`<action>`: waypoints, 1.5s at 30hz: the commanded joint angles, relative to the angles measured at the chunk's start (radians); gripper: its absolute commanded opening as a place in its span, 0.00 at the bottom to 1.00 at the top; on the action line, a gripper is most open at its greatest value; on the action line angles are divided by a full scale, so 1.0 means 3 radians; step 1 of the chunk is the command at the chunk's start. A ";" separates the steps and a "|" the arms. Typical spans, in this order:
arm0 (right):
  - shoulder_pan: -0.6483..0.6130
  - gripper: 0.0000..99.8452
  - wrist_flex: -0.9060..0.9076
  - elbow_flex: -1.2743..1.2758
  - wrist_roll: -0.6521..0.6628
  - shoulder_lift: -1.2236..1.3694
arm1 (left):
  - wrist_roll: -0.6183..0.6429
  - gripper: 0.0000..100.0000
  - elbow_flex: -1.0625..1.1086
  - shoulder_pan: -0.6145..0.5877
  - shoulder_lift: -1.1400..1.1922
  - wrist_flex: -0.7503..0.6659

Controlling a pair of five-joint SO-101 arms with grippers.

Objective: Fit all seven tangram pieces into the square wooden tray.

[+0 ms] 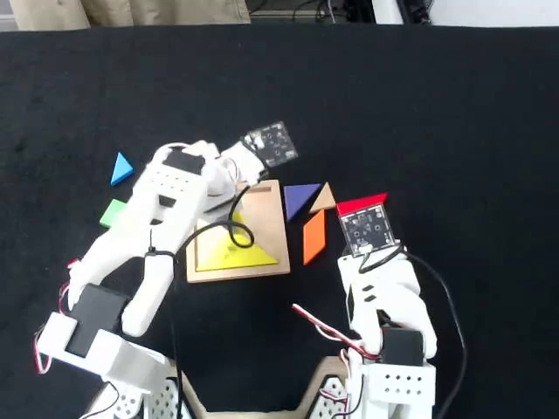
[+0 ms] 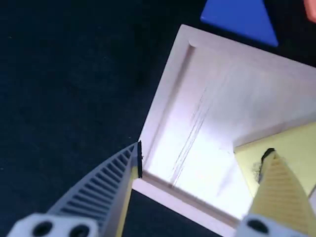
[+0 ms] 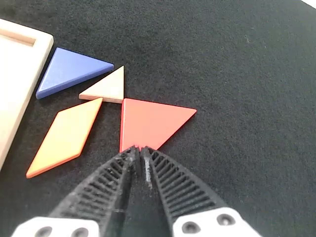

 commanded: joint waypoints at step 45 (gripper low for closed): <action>0.0056 0.01 -0.0077 -0.0008 0.0005 -0.0095 | 0.2312 0.03 0.0289 0.0263 0.0097 0.0015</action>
